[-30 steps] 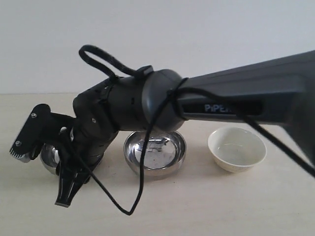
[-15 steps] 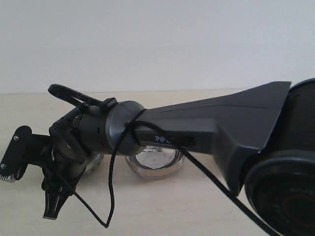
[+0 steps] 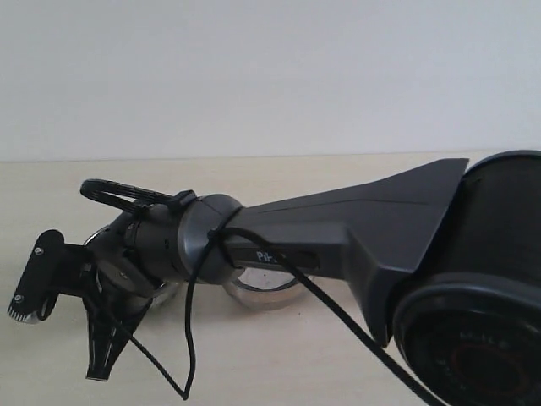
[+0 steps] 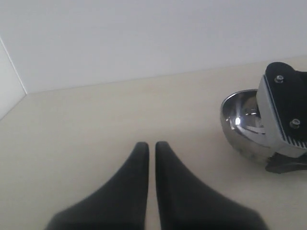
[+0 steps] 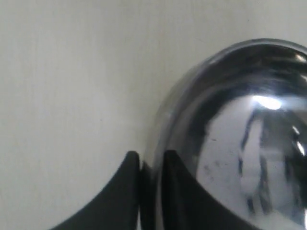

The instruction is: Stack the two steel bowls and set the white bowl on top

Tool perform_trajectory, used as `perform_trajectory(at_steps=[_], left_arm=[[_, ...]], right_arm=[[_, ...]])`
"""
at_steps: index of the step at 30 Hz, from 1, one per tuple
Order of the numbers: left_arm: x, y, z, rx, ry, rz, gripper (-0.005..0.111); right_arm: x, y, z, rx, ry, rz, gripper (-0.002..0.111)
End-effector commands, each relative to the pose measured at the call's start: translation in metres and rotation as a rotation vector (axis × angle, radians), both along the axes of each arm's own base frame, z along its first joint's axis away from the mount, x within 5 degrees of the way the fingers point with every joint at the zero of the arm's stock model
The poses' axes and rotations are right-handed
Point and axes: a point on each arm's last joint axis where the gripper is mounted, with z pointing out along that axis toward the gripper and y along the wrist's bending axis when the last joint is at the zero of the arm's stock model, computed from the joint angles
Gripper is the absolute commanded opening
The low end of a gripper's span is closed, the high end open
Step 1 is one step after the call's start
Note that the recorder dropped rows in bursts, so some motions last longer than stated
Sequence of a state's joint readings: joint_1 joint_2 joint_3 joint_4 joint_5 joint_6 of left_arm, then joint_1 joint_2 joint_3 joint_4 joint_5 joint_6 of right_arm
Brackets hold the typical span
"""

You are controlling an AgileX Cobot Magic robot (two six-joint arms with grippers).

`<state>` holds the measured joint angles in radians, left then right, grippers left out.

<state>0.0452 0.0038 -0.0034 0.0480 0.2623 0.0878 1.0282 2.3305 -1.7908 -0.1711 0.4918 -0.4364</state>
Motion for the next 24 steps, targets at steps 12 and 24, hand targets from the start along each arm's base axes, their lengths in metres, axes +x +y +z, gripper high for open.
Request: perform_trajectory(at_steps=[12,24], left_arm=[[0.0,0.0,0.0,-0.016,-0.009,0.003,0.004],[0.0,0.0,0.0,-0.016,-0.009,0.003,0.004]], right_arm=[[0.008,-0.009,0.097,-0.091,-0.077,-0.058,0.0],[0.025,-0.078,0.172,-0.075,0.079,-0.241,0.0]])
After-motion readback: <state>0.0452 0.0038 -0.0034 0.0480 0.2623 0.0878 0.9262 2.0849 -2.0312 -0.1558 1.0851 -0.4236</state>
